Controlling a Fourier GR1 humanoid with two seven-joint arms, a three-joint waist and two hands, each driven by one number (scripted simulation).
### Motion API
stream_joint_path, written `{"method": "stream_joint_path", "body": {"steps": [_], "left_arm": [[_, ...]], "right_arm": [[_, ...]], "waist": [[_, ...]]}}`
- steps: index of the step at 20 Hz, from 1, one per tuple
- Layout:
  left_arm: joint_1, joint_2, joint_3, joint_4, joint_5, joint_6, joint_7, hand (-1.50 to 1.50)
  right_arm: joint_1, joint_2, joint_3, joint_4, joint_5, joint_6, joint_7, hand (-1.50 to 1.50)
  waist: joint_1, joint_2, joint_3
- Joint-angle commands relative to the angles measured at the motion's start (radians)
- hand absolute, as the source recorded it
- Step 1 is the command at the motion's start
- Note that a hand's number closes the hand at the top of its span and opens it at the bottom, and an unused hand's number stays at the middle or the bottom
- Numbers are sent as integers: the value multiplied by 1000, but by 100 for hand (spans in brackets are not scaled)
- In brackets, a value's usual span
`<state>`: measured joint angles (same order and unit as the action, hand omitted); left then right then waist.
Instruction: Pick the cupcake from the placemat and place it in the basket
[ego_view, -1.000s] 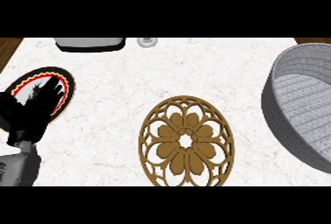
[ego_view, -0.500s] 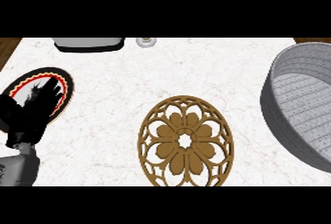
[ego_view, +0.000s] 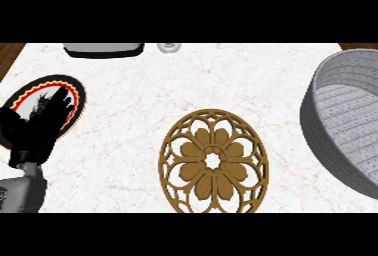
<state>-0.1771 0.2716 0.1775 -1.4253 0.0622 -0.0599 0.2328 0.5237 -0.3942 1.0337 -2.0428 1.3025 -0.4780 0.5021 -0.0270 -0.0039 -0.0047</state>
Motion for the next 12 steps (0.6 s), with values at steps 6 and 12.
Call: {"method": "stream_joint_path", "body": {"steps": [6, 12], "left_arm": [[9, -6, -6, -4, -5, 1, -8, 0], [-15, -6, -14, -17, -4, -3, -1, 0]], "right_arm": [[-71, 106, -183, -296, 44, -50, 96, 150], [-155, 40, -496, -558, -102, 175, 231, 150]], "waist": [[2, 8, 0], [45, 20, 3]]}}
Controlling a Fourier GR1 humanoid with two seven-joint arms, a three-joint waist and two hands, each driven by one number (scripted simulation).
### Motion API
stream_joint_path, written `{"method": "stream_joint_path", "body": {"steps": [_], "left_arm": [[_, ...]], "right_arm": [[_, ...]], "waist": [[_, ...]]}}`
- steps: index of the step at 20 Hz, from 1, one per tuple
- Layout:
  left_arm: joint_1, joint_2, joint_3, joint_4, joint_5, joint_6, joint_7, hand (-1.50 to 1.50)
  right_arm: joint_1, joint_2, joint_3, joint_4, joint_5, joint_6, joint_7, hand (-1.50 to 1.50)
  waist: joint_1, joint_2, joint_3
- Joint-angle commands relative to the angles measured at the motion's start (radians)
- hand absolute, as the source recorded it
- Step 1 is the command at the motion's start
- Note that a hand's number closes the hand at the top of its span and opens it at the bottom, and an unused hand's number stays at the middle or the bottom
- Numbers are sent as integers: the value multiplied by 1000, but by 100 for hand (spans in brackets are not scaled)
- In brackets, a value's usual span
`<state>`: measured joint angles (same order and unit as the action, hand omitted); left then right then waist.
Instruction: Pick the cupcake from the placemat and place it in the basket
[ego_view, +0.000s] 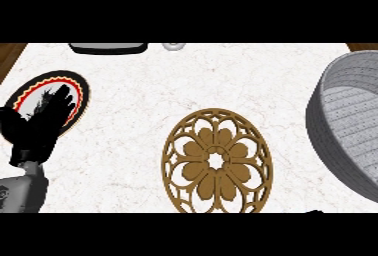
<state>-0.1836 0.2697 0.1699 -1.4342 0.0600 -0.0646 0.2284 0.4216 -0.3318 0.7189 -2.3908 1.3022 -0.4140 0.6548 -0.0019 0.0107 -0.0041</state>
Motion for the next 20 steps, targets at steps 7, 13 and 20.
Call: {"method": "stream_joint_path", "body": {"steps": [7, 13, 20], "left_arm": [[-47, -13, -16, 16, -9, 7, 17, 0], [-15, -16, -11, 28, -7, 3, 8, 0], [-41, -4, 3, 15, 7, 3, 38, 0]], "right_arm": [[-239, -74, -432, -124, -314, 226, 98, 150], [-292, -74, -555, -23, -477, 204, 46, 150], [-430, -101, -914, 272, -774, 154, -28, -150]], "waist": [[24, 6, 6], [10, -3, 8], [1, -7, 8]]}}
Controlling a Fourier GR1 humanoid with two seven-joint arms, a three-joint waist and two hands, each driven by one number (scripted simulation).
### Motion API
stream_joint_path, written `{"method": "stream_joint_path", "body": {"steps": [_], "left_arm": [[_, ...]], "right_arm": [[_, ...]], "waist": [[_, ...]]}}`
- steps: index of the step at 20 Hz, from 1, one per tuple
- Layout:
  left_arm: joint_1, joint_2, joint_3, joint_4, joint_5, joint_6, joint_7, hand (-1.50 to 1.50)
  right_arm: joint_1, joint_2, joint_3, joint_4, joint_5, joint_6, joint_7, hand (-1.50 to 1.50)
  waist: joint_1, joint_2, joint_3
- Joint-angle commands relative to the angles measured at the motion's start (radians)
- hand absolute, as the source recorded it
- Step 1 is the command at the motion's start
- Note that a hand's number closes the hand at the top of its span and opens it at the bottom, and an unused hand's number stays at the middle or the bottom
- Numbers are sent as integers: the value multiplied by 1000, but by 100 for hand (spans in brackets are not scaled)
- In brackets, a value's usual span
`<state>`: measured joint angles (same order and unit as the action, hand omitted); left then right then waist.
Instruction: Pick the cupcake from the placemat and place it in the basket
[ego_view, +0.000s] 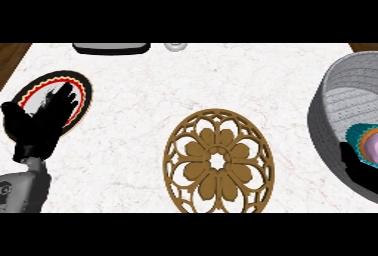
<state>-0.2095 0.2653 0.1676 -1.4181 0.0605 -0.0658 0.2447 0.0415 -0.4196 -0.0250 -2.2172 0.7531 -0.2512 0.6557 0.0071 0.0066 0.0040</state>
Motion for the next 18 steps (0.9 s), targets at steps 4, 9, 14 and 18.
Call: {"method": "stream_joint_path", "body": {"steps": [4, 9, 14, 18], "left_arm": [[28, -32, -13, -10, -18, 24, -18, 0], [9, -3, 2, -29, 7, -12, 32, 0], [18, -32, -8, -1, -22, 19, -13, 0], [78, -2, 12, -29, -5, -19, -36, 0]], "right_arm": [[-151, -149, -330, 316, -431, 95, -197, -150], [-145, -148, -375, 484, -524, 146, -472, -150], [-278, -158, -516, 543, -659, 126, -343, -150], [-224, -132, -670, 588, -782, 114, -374, -150]], "waist": [[1, -5, -2], [-5, -7, -3], [-4, -6, -4], [-9, -9, -3]]}}
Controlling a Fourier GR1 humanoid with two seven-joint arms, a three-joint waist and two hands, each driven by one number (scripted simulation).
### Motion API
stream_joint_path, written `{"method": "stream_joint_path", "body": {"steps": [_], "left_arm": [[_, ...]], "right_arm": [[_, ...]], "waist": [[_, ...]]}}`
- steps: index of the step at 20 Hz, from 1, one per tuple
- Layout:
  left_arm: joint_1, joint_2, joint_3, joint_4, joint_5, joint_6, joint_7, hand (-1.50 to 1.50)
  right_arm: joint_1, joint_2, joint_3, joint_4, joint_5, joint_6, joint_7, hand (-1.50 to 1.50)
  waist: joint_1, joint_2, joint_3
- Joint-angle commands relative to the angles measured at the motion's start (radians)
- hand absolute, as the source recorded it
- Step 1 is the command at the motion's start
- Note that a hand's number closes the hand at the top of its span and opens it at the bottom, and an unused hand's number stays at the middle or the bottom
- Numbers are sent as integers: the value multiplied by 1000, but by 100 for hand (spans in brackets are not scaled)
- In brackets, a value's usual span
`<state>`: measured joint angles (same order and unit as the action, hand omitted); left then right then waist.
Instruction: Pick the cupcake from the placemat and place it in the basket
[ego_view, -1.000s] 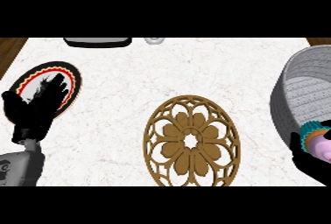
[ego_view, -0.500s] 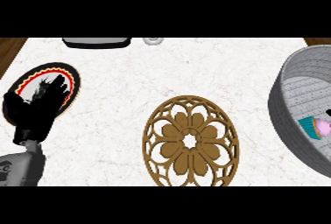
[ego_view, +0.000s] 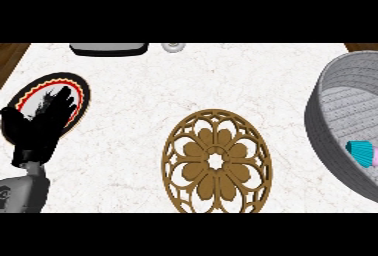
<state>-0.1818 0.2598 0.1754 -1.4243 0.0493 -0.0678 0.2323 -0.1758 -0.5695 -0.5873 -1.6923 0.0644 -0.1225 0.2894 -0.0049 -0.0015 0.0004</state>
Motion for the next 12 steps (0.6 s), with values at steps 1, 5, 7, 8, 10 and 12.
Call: {"method": "stream_joint_path", "body": {"steps": [1, 5, 7, 8, 10, 12], "left_arm": [[-15, -21, -7, 19, -9, 21, 7, 0], [23, -3, 6, -34, 6, 4, 23, 0], [24, 10, 22, 0, 20, -23, -15, 0], [-15, -15, -10, -17, -8, 17, 36, 0], [33, -10, 8, 29, -5, -13, -67, 0], [24, -41, -19, -30, -32, 41, -18, 0]], "right_arm": [[-31, -40, -179, 101, -149, 14, -1, -150], [64, -135, -346, 206, -317, 191, -38, -150], [89, -189, -404, 314, -376, 290, -84, -150], [93, -203, -410, 359, -400, 331, -83, -150], [178, -231, -461, 450, -406, 436, -174, -150], [225, -302, -492, 577, -416, 560, -258, -150]], "waist": [[-11, 0, 1], [-13, -3, 1], [-12, -2, 1], [-12, -1, 1], [-16, 1, 1], [-20, -1, 4]]}}
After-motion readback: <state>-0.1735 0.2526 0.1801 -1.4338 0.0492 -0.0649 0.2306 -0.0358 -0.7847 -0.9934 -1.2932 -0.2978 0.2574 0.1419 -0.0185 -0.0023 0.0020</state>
